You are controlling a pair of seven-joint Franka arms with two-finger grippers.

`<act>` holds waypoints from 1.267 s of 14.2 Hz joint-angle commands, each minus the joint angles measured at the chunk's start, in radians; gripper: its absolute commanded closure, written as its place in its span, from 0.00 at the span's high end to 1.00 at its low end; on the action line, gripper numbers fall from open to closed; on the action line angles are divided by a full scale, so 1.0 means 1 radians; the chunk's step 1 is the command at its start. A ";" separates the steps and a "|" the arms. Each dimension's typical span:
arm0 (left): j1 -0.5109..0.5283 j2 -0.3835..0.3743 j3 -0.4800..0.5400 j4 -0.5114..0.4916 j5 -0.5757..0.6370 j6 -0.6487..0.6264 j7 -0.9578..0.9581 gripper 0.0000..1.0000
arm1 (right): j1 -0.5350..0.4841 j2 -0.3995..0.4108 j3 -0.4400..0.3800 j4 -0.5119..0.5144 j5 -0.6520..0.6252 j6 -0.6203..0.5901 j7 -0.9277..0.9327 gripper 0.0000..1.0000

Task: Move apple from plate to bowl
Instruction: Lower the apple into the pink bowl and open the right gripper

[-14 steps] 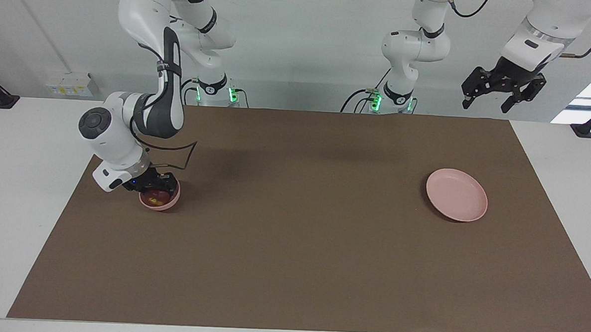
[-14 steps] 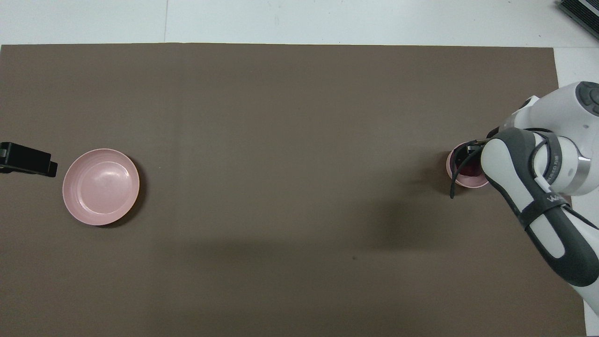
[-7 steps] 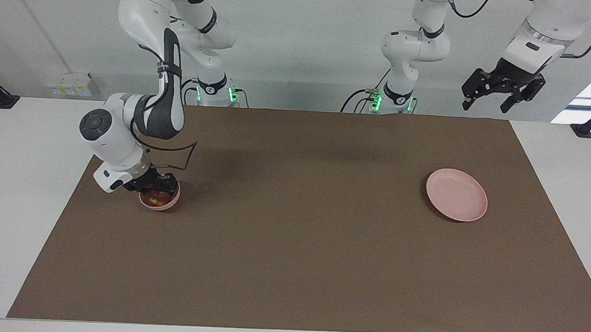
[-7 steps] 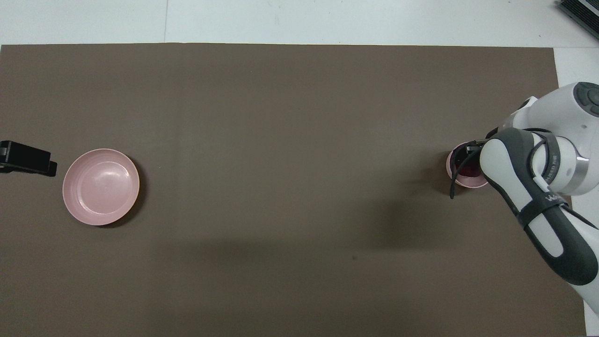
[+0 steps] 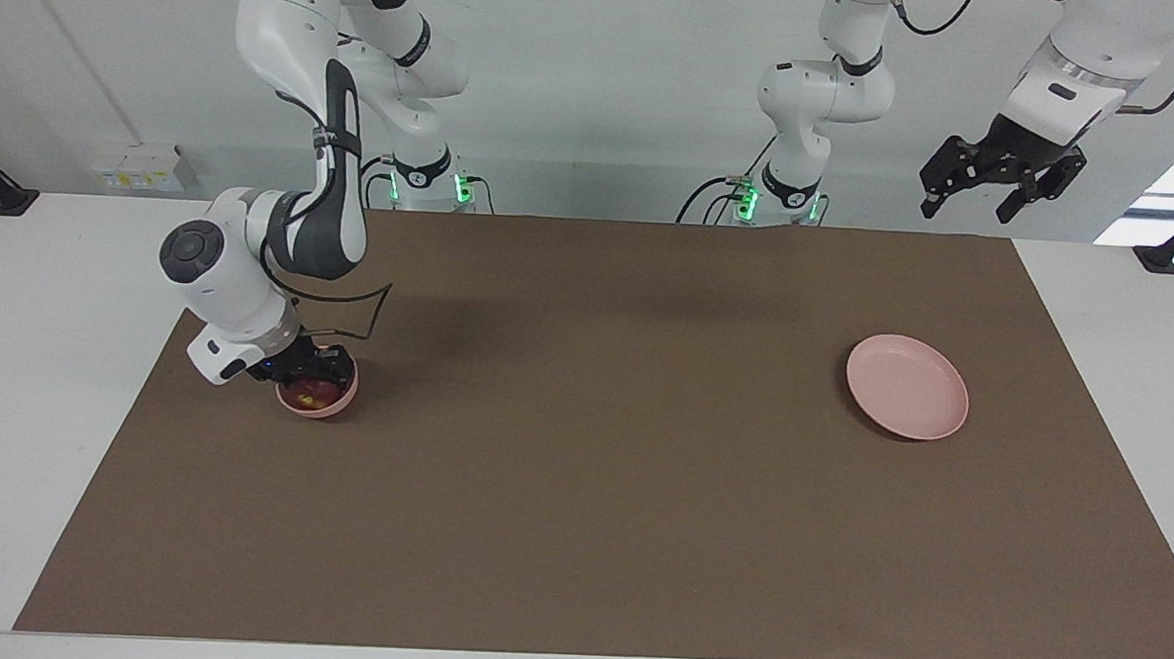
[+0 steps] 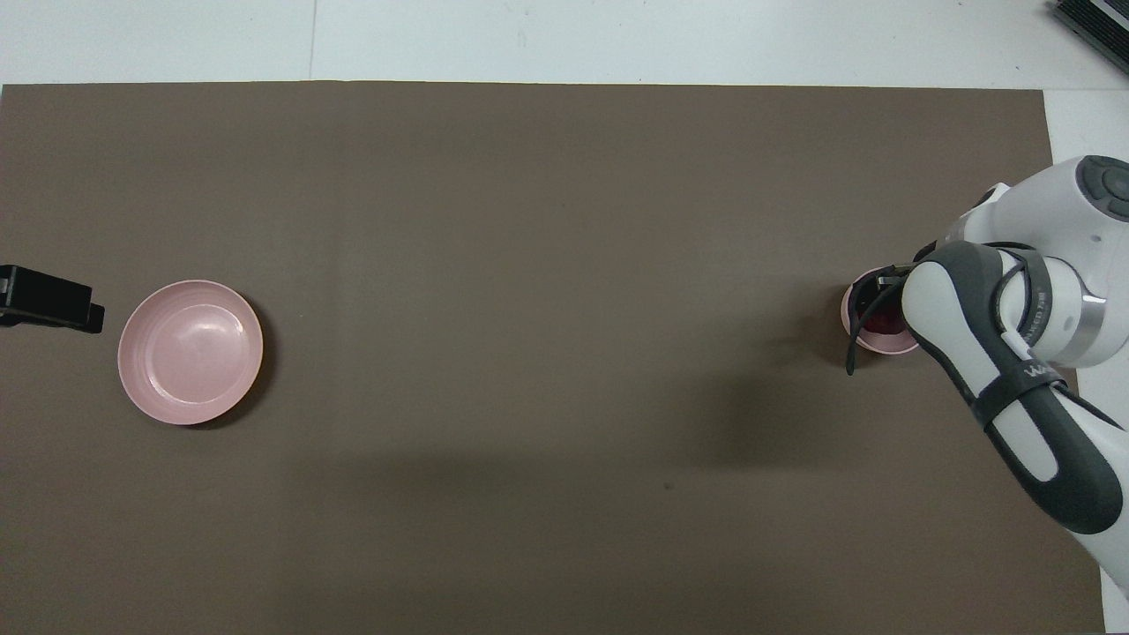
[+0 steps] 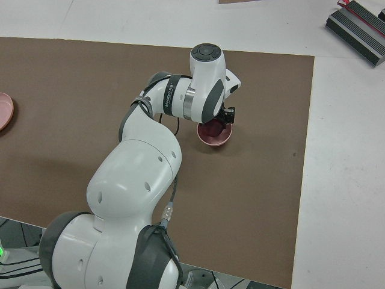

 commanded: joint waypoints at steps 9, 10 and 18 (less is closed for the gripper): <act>0.005 -0.027 0.007 -0.028 0.005 -0.013 -0.010 1.00 | -0.005 0.001 0.005 -0.005 0.000 0.024 0.024 0.94; 0.005 -0.027 0.007 -0.028 0.005 -0.013 -0.010 1.00 | -0.005 0.001 0.005 -0.005 0.000 0.024 0.024 0.98; 0.005 -0.027 0.007 -0.028 0.005 -0.013 -0.010 1.00 | -0.005 -0.007 0.005 0.015 0.000 -0.005 0.024 1.00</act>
